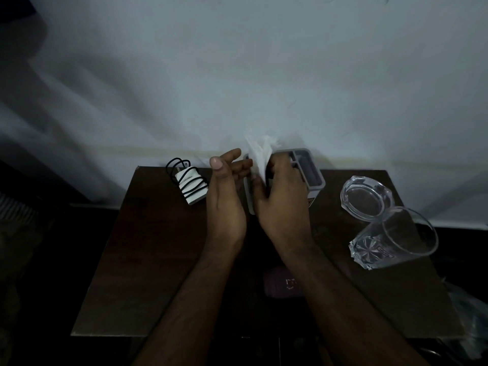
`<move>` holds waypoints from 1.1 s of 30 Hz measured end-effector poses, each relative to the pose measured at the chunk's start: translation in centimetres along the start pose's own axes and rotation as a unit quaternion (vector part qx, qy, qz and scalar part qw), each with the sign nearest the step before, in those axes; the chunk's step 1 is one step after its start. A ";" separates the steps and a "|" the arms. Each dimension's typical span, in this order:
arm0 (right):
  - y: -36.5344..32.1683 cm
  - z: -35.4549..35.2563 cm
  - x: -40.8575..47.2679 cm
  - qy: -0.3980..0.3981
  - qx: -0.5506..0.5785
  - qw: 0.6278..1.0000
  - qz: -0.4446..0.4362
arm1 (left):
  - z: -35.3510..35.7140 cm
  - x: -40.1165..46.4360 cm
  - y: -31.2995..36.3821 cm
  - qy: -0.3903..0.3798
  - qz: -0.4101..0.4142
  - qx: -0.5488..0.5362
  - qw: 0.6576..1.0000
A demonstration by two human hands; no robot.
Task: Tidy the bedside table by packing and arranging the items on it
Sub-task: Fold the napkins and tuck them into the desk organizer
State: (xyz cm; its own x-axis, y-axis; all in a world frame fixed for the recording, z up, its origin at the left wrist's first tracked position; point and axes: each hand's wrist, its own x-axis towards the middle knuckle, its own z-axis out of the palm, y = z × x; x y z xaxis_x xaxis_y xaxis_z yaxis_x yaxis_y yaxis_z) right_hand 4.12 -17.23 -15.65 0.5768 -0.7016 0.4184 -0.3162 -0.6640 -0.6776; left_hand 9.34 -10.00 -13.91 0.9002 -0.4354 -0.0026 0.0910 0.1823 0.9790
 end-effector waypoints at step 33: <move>-2.8 -7.8 -7.8 0.040 0.006 0.998 -0.051 | -2.3 -8.9 2.8 -0.003 0.086 0.091 0.992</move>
State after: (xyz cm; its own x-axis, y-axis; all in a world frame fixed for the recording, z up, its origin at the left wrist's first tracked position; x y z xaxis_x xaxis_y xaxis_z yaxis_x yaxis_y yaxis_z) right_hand -5.33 -11.88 -12.28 0.5425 -0.6498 0.5324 -0.2493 -0.7298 -0.6367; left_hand 2.57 -3.60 -11.66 0.8934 -0.4169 0.1674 -0.1416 0.0924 0.9856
